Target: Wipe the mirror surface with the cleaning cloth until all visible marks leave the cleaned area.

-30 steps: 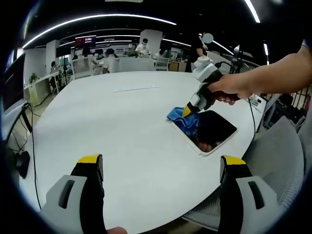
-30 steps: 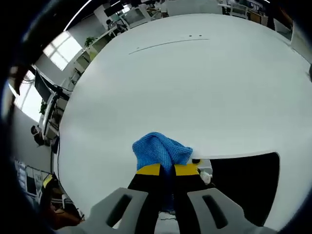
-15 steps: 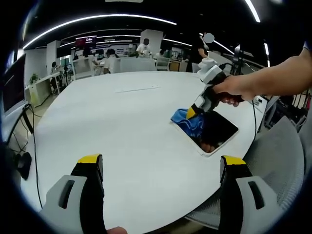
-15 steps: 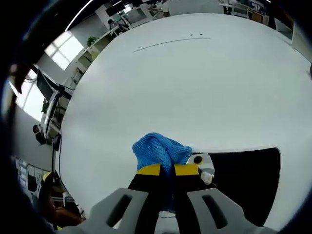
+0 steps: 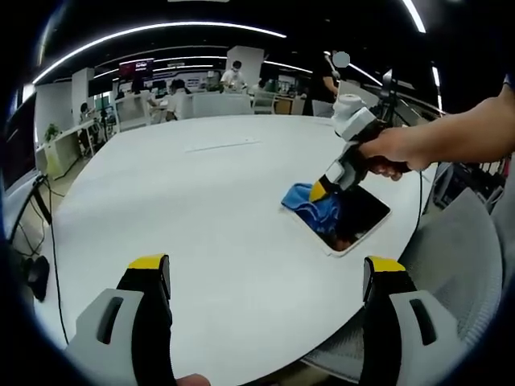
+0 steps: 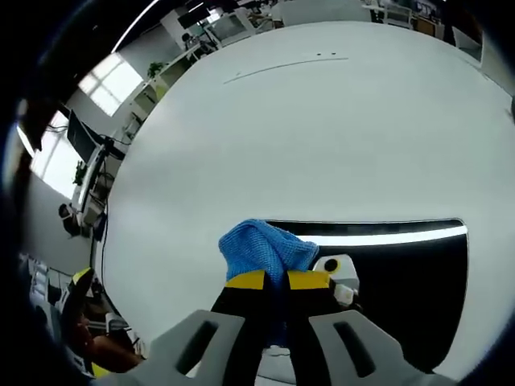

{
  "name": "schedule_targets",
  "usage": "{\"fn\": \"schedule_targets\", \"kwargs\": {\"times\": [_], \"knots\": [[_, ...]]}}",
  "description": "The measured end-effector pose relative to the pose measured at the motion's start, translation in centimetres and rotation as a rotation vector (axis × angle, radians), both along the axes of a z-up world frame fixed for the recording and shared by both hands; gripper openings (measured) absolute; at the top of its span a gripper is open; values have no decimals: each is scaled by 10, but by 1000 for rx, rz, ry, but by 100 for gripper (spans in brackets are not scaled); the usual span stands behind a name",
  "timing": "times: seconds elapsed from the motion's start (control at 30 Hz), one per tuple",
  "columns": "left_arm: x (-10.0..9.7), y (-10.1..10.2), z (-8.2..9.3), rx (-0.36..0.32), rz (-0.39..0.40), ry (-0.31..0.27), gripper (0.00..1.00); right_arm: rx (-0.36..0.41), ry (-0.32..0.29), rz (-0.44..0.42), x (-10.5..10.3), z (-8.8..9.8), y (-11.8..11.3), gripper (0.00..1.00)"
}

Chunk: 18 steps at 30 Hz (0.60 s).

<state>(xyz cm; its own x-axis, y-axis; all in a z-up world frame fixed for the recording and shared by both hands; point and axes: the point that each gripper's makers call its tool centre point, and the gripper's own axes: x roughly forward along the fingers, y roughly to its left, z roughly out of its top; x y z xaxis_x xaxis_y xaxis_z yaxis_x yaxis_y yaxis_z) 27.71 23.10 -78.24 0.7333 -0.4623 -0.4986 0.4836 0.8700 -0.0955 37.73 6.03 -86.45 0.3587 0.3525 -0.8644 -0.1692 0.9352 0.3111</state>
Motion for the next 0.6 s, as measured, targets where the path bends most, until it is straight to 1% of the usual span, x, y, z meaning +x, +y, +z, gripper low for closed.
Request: {"fn": "schedule_targets", "kwargs": {"times": [0.13, 0.23, 0.33, 0.4, 0.43, 0.5, 0.53, 0.6], "knots": [[-1, -2, -1, -2, -1, -3, 99, -9, -7, 19, -2, -1, 0, 2], [-2, 1, -4, -1, 14, -4, 99, -40, -21, 52, -3, -2, 1, 2], [-3, -1, -1, -5, 28, -12, 99, -41, 2, 55, -8, -2, 1, 2], [-3, -6, 1, -3, 10, -28, 99, -39, 4, 58, -6, -4, 2, 2], [-4, -7, 0, 2, 2, -25, 99, -34, 2, 56, -7, -4, 1, 2], [-3, -7, -2, 10, -5, -18, 99, -16, 32, 37, -13, -3, 3, 2], [-2, -6, -2, 6, -2, -20, 99, -18, 35, 42, -15, -3, 3, 2], [0, -6, 1, 0, 5, -21, 99, -38, 28, 86, -19, -2, 5, 2]]}}
